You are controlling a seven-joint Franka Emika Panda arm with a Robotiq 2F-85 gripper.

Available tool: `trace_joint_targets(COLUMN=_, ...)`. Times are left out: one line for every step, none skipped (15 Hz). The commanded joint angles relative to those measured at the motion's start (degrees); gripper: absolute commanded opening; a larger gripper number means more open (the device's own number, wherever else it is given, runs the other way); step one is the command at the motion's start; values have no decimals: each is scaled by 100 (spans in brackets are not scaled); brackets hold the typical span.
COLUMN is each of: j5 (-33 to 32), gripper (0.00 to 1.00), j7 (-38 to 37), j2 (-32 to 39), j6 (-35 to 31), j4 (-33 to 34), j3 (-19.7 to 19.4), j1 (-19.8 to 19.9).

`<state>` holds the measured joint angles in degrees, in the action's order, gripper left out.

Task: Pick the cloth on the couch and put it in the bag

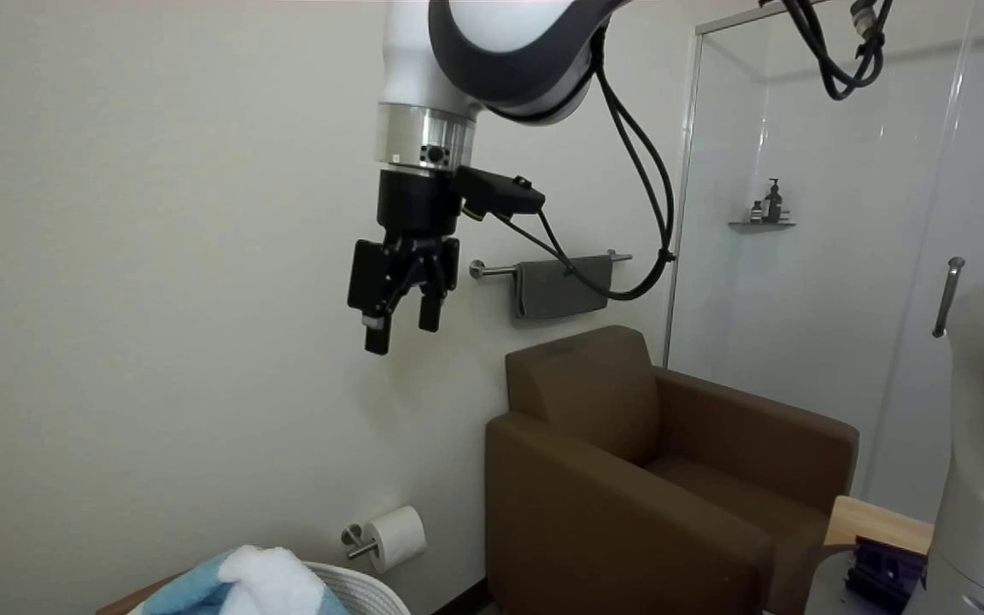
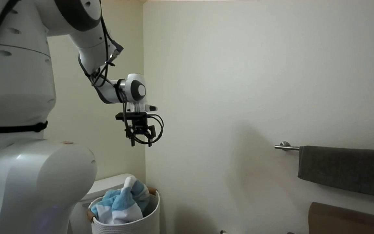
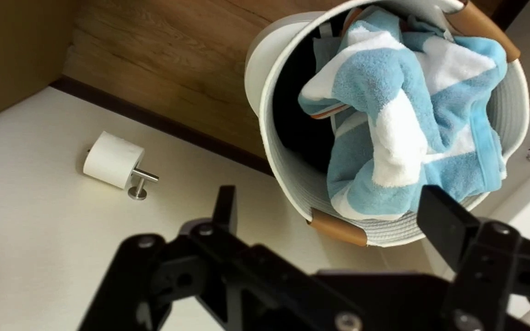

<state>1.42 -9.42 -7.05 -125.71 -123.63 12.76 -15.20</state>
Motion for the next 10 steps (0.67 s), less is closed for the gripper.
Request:
trace_joint_targets(j5=8, gripper=100, j7=4, j2=43, j6=18, j4=32, j3=77, j1=64)
trace_joint_targets(j5=8, gripper=100, j7=3, j2=60, j6=18, j4=36, j3=76, j1=64)
trace_joint_targets(j5=8, gripper=100, j7=3, j2=75, j6=18, j4=44, j3=75, j1=64)
trace_joint_targets(j5=-16, gripper=100, j7=8, j2=122, j6=-12, j4=68, j3=84, j1=60)
trace_joint_targets(j5=-32, gripper=100, j7=-9, j2=125, j6=-13, j4=65, j3=71, j1=79)
trace_joint_targets(j5=-43, gripper=100, j7=-67, j2=104, j6=-12, j4=40, j3=48, j1=109)
trace_joint_targets(j5=-178, gripper=100, j7=-300, j2=58, j6=-41, j4=-11, j3=26, j1=173)
trace_joint_targets(j5=-248, gripper=100, j7=-432, j2=27, j6=1, j4=-27, j3=2, j1=220)
trace_joint_targets(j5=-365, gripper=100, j7=-656, j2=111, j6=-113, j4=-46, j3=-28, j1=302)
trace_joint_targets(j5=-468, gripper=100, j7=-845, j2=99, j6=-110, j4=-72, j3=-56, j1=373)
